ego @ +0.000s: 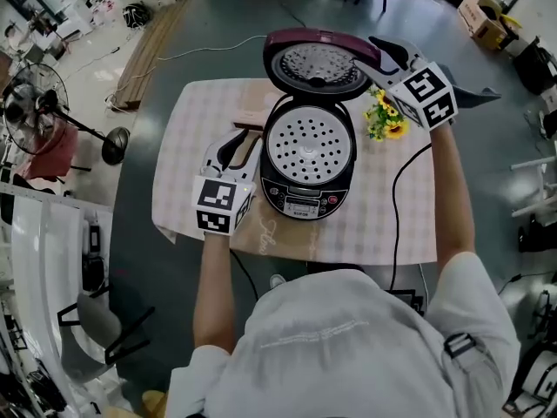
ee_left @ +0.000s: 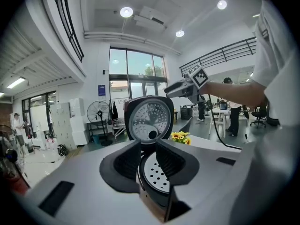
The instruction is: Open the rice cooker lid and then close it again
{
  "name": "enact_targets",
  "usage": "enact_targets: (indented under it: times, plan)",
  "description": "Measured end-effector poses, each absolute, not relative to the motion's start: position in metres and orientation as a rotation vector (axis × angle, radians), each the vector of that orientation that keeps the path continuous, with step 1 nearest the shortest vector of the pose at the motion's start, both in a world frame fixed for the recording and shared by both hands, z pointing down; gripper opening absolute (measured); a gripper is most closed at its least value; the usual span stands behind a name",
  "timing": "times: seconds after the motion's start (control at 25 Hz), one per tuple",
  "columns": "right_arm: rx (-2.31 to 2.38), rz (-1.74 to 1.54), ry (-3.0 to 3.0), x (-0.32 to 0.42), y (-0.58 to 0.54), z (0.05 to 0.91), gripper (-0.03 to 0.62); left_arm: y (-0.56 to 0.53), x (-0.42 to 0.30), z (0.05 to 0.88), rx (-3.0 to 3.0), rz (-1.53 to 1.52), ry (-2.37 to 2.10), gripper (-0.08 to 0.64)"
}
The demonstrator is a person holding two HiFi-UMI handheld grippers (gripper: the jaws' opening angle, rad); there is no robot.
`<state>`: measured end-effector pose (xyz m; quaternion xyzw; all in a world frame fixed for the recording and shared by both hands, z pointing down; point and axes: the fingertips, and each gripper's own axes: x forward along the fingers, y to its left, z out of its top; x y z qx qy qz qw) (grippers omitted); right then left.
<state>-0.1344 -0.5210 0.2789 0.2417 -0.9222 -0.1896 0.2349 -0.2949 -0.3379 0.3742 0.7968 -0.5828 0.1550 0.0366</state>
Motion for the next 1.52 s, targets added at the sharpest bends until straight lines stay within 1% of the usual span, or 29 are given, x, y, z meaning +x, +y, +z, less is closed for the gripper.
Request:
enact_targets:
  times: [0.32, 0.52, 0.6, 0.68, 1.16, 1.28, 1.52]
  plan:
    - [0.506, -0.439, -2.527, -0.157, -0.548, 0.299, 0.259, -0.341, -0.306, 0.384, 2.370, 0.476, -1.813, 0.107]
    - [0.440, -0.416, -2.507, -0.165, -0.557, 0.311, 0.261, -0.341, -0.311, 0.390, 2.342, 0.459, -1.827, 0.107]
    - [0.420, -0.418, -2.499, -0.167, -0.558, 0.316, 0.258, -0.340, -0.311, 0.393, 2.339, 0.457, -1.825, 0.107]
    - [0.399, -0.426, -2.493, -0.169, -0.556, 0.320, 0.233, -0.339, -0.311, 0.394, 2.334, 0.452, -1.825, 0.107]
    - [0.381, -0.415, -2.521, -0.168, -0.539, 0.319, 0.222, -0.321, -0.309, 0.395, 2.338, 0.445, -1.810, 0.107]
    - [0.375, -0.410, -2.522, -0.166, -0.529, 0.321, 0.192, -0.313, -0.308, 0.396, 2.342, 0.444, -1.798, 0.107]
    - [0.380, -0.454, -2.492, -0.165, -0.506, 0.326, 0.193, -0.294, -0.300, 0.405, 2.367, 0.458, -1.751, 0.107]
